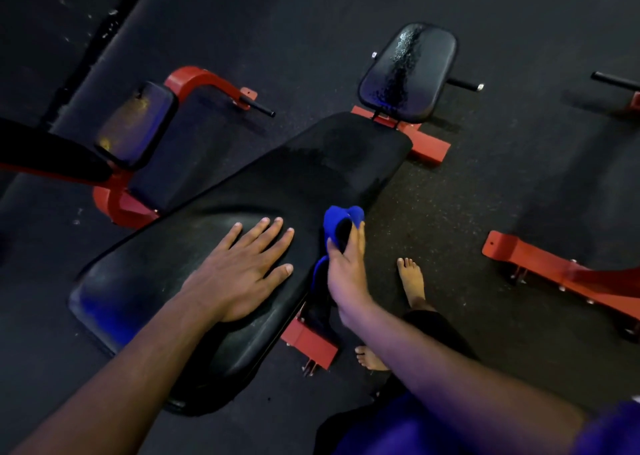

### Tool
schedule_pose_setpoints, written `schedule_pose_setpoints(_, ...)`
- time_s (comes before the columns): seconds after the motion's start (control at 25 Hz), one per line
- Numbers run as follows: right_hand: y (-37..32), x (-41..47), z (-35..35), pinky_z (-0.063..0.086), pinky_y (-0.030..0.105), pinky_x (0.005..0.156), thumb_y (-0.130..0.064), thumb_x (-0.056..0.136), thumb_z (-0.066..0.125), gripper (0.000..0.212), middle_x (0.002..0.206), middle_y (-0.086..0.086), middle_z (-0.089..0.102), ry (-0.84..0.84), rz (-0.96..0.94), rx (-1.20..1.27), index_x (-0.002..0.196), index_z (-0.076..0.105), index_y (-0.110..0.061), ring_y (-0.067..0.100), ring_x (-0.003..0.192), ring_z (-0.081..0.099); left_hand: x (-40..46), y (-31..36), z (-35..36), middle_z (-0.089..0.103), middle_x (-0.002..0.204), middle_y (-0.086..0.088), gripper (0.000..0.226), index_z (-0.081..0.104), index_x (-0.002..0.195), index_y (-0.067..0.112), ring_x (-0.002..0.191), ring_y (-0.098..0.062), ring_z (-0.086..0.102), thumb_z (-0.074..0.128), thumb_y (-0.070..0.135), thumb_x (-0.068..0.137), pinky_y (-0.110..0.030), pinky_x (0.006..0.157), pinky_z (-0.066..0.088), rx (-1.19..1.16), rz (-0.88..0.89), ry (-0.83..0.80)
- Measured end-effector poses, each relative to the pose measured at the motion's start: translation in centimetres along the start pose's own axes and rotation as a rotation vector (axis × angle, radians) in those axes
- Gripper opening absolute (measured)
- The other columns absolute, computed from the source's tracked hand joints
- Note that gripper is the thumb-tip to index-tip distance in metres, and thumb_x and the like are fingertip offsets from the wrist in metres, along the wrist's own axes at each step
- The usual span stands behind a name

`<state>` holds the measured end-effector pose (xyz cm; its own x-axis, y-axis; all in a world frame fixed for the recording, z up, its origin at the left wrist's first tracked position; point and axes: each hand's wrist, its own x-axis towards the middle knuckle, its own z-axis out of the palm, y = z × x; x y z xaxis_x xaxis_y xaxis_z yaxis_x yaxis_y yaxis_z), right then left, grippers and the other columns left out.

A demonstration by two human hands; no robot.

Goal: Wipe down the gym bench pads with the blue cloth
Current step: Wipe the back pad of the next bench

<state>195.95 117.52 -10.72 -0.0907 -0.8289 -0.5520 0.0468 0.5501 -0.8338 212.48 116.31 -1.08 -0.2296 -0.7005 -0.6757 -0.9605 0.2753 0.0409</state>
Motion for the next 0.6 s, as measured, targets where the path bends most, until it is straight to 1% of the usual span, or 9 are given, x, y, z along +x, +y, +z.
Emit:
schedule_pose_setpoints(0.12, -0.2, 5.0, -1.5, 0.006, 0.018, 0.111, -0.019, 0.104, 0.044, 0.058, 0.165, -0.007, -0.005, -0.040, 0.076, -0.013, 0.156, 0.020, -0.023, 0.010, 0.150, 0.006, 0.2, -0.1, 0.0, -0.026, 0.162, 0.016, 0.083, -0.017, 0.155, 0.043, 0.149, -0.002, -0.027, -0.016, 0.075, 0.079, -0.036, 0.124, -0.018, -0.008, -0.004, 0.004)
schedule_pose_setpoints(0.32, -1.8, 12.1, -3.7, 0.009, 0.019, 0.111, -0.018, 0.104, 0.043, 0.056, 0.166, 0.004, -0.004, -0.020, 0.094, -0.103, 0.156, 0.022, -0.019, 0.018, 0.151, 0.010, 0.3, -0.5, 0.2, -0.022, 0.164, 0.017, 0.090, -0.012, 0.157, 0.044, 0.150, 0.000, -0.025, -0.021, 0.082, 0.076, -0.036, 0.124, -0.017, -0.033, 0.008, 0.008)
schedule_pose_setpoints(0.36, -1.5, 12.3, -4.2, 0.007, 0.019, 0.111, -0.021, 0.103, 0.045, 0.057, 0.166, 0.003, 0.002, -0.044, 0.095, -0.076, 0.156, 0.025, -0.021, 0.018, 0.150, 0.013, 0.4, -0.5, 0.1, -0.022, 0.164, 0.018, 0.093, -0.011, 0.158, 0.044, 0.149, 0.001, -0.025, -0.023, 0.083, 0.074, -0.035, 0.123, -0.018, -0.041, 0.008, 0.010)
schedule_pose_setpoints(0.4, -1.4, 11.8, -5.0, 0.008, 0.023, 0.115, -0.023, 0.100, 0.048, 0.057, 0.164, 0.003, 0.016, -0.069, 0.104, -0.026, 0.154, 0.030, -0.025, 0.018, 0.148, 0.022, 0.4, -0.3, 0.0, -0.021, 0.164, 0.018, 0.096, -0.009, 0.158, 0.044, 0.149, 0.001, -0.025, -0.025, 0.085, 0.072, -0.034, 0.123, -0.019, -0.044, 0.008, 0.015)
schedule_pose_setpoints(0.44, -0.9, 11.3, -5.9, 0.018, 0.033, 0.120, -0.024, 0.098, 0.051, 0.055, 0.156, 0.003, 0.037, -0.076, 0.117, 0.027, 0.151, 0.036, -0.027, 0.019, 0.141, 0.038, 0.4, -0.3, 0.0, -0.020, 0.164, 0.019, 0.100, -0.007, 0.158, 0.044, 0.150, 0.001, -0.023, -0.026, 0.086, 0.070, -0.033, 0.122, -0.019, -0.044, 0.010, 0.017)
schedule_pose_setpoints(0.48, -0.5, 10.0, -6.9, 0.033, 0.041, 0.117, -0.022, 0.098, 0.051, 0.051, 0.139, 0.001, 0.056, -0.064, 0.151, 0.073, 0.147, 0.042, -0.028, 0.019, 0.127, 0.054, 0.3, -0.4, 0.2, -0.016, 0.164, 0.020, 0.102, -0.004, 0.159, 0.043, 0.151, 0.001, -0.020, -0.025, 0.087, 0.069, -0.032, 0.122, -0.018, -0.044, 0.015, 0.018)
schedule_pose_setpoints(0.52, -0.2, 8.5, -8.1, 0.043, 0.044, 0.109, -0.019, 0.100, 0.050, 0.046, 0.124, -0.002, 0.065, -0.050, 0.179, 0.094, 0.144, 0.046, -0.029, 0.017, 0.112, 0.062, 0.4, -0.3, 0.0, -0.009, 0.166, 0.019, 0.103, 0.003, 0.160, 0.042, 0.154, -0.001, -0.012, -0.022, 0.088, 0.071, -0.032, 0.123, -0.016, -0.050, 0.022, 0.030)
schedule_pose_setpoints(0.56, 0.0, 6.9, -9.3, 0.047, 0.045, 0.105, -0.019, 0.101, 0.050, 0.043, 0.117, -0.003, 0.067, -0.050, 0.217, 0.115, 0.142, 0.048, -0.031, 0.017, 0.106, 0.064, 0.7, -0.2, -0.4, 0.007, 0.168, 0.016, 0.104, 0.015, 0.161, 0.039, 0.156, -0.005, 0.002, -0.015, 0.089, 0.075, -0.033, 0.125, -0.010, -0.064, 0.026, 0.054)
schedule_pose_setpoints(0.6, -0.3, 5.2, -10.1, 0.046, 0.045, 0.105, -0.020, 0.102, 0.049, 0.042, 0.119, -0.002, 0.067, -0.031, 0.251, 0.124, 0.141, 0.048, -0.033, 0.017, 0.107, 0.064, 1.3, -0.2, -1.0, 0.030, 0.164, 0.010, 0.100, 0.032, 0.158, 0.034, 0.153, -0.011, 0.024, -0.004, 0.087, 0.081, -0.036, 0.126, -0.002, -0.059, 0.034, 0.098)
